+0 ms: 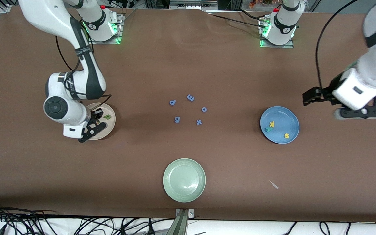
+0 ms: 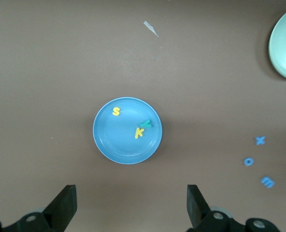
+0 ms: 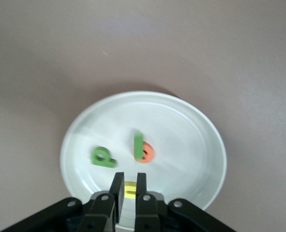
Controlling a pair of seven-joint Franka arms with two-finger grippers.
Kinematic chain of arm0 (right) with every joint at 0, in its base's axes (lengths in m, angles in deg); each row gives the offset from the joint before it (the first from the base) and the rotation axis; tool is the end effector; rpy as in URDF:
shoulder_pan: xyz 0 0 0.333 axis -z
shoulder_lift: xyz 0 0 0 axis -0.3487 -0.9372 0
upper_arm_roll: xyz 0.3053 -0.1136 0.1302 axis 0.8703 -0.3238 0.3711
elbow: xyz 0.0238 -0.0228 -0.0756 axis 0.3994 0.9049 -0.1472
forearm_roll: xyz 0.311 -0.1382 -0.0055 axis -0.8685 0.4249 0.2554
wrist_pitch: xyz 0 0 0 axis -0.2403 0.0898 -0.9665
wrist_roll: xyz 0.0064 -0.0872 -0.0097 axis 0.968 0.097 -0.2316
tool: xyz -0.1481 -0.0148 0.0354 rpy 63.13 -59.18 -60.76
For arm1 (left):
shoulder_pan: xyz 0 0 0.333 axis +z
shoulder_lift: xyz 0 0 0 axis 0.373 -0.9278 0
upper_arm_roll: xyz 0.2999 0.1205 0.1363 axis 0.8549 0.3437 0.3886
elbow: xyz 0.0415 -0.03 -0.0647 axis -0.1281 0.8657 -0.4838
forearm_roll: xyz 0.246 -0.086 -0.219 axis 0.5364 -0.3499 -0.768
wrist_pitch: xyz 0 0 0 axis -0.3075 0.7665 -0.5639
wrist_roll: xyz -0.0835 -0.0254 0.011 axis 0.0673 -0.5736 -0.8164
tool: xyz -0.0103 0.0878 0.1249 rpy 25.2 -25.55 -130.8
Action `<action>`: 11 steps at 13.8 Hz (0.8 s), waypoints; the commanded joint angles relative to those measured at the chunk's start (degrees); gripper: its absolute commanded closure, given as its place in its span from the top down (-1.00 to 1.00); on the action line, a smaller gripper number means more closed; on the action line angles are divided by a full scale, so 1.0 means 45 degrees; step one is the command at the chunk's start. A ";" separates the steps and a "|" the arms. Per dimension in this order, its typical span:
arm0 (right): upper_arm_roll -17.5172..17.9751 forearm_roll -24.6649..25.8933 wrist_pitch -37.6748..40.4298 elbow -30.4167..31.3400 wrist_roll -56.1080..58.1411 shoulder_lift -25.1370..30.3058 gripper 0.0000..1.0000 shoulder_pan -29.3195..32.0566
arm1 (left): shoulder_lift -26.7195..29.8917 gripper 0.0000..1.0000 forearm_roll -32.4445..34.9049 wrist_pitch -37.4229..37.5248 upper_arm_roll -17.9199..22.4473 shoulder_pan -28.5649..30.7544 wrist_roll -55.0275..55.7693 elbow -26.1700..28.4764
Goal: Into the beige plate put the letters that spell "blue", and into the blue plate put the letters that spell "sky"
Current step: 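Place the green l on the white plate while the left gripper withdraws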
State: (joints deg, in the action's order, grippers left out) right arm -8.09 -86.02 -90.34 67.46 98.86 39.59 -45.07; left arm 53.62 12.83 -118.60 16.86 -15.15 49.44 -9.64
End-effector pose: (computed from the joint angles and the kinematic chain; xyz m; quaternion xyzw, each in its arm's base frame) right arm 0.5861 0.0948 0.2795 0.9430 0.3160 -0.0998 0.0297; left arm 0.5688 -0.0615 0.5743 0.9980 0.0510 -0.0293 0.0231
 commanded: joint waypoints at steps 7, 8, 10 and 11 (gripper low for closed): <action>0.0016 -0.1640 0.4541 -0.2739 -0.4125 0.1260 0.99 0.0031 | 0.3647 1.00 0.0075 -0.2791 0.0929 -0.0699 -0.0251 0.4916; -0.0023 -0.1639 0.5166 -0.3188 -0.4618 0.1495 0.99 0.0031 | 0.3628 1.00 0.0075 -0.2791 0.1219 -0.0777 -0.0619 0.4857; -0.0373 -0.1484 0.6630 -0.4126 -0.4934 0.1848 0.99 0.0012 | 0.3725 1.00 -0.0118 -0.2811 0.2057 -0.1088 -0.0936 0.4779; -0.0394 -0.1347 0.7294 -0.4614 -0.5071 0.2042 0.99 0.0012 | 0.3802 1.00 -0.0101 -0.2617 0.2584 -0.1709 -0.0897 0.4779</action>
State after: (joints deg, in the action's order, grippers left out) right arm -9.06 -92.90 -62.82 50.44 77.90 47.70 -44.96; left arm 68.91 12.15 -130.07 24.08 -19.06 47.16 10.17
